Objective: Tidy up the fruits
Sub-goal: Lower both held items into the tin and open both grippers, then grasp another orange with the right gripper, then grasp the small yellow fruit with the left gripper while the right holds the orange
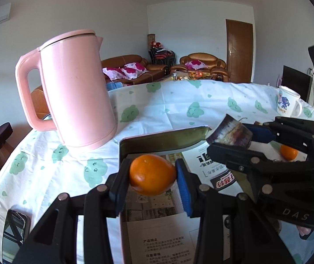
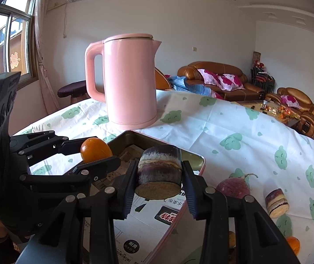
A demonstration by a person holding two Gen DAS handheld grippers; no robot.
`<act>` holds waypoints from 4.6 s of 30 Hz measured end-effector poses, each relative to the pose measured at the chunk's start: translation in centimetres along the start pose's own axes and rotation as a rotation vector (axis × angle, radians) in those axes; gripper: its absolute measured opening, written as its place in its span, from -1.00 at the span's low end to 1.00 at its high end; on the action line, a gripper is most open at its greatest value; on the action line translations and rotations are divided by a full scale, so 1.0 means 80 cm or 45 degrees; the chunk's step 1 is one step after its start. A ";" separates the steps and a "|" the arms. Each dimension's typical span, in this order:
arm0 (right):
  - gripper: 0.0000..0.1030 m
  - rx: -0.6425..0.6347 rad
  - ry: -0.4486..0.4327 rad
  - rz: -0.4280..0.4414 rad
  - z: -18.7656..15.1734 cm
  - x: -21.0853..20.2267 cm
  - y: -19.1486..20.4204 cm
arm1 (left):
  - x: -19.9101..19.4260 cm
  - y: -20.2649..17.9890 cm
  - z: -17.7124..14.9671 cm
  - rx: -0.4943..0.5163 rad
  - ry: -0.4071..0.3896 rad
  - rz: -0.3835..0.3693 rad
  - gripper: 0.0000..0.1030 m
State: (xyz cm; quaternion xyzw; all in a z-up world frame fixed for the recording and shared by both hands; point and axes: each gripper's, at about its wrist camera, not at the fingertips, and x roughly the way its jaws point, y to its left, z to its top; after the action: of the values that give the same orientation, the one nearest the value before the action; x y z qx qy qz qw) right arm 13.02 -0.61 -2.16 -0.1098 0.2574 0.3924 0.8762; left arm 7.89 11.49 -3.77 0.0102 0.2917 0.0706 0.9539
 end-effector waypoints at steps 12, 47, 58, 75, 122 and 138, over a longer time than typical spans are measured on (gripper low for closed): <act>-0.19 0.061 0.068 0.015 -0.003 0.024 0.000 | 0.021 0.012 -0.003 -0.001 0.076 0.007 -0.18; 0.28 0.221 0.050 -0.263 -0.061 -0.099 -0.096 | -0.044 -0.036 -0.008 -0.007 -0.115 -0.068 1.00; 0.20 0.167 0.203 -0.205 -0.102 -0.092 -0.066 | -0.045 -0.070 -0.021 0.023 -0.091 -0.119 0.99; -0.24 0.294 0.335 0.025 -0.113 -0.063 -0.075 | -0.060 -0.059 -0.024 -0.026 -0.097 -0.172 0.76; -0.26 0.334 0.039 -0.267 -0.120 -0.144 -0.117 | -0.047 -0.202 -0.035 0.348 0.052 -0.424 -0.47; -0.25 0.327 0.030 -0.266 -0.119 -0.146 -0.116 | -0.033 -0.193 -0.040 0.319 0.100 -0.367 -0.27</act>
State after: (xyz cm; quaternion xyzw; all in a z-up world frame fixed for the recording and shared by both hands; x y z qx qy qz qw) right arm 9.89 -17.97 -4.02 -0.0276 0.3030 0.2619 0.9159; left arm 5.96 -4.27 -5.88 0.0843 0.3335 -0.1033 0.9333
